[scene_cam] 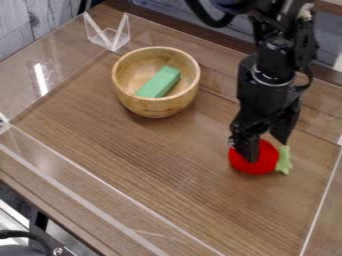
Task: Move the red object to the left side of the table
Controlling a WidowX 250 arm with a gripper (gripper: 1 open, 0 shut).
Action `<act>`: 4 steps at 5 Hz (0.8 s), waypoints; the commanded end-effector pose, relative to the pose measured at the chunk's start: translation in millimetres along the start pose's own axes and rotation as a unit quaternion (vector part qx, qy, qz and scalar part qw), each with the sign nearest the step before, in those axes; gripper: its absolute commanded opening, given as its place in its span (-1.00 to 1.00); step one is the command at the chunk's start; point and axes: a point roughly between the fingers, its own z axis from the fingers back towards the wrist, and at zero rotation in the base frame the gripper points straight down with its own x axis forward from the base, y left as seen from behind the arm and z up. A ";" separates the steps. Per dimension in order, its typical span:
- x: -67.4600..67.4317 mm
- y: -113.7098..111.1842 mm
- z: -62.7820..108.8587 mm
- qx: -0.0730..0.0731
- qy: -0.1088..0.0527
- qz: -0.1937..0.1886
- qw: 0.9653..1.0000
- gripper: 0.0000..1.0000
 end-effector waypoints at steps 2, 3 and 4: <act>-2.8 -13.5 20.9 -0.034 -0.006 0.025 0.999 1.00; 2.0 -11.8 26.0 -0.034 -0.006 0.027 0.999 1.00; 6.3 -10.4 31.0 -0.034 -0.005 0.029 0.999 1.00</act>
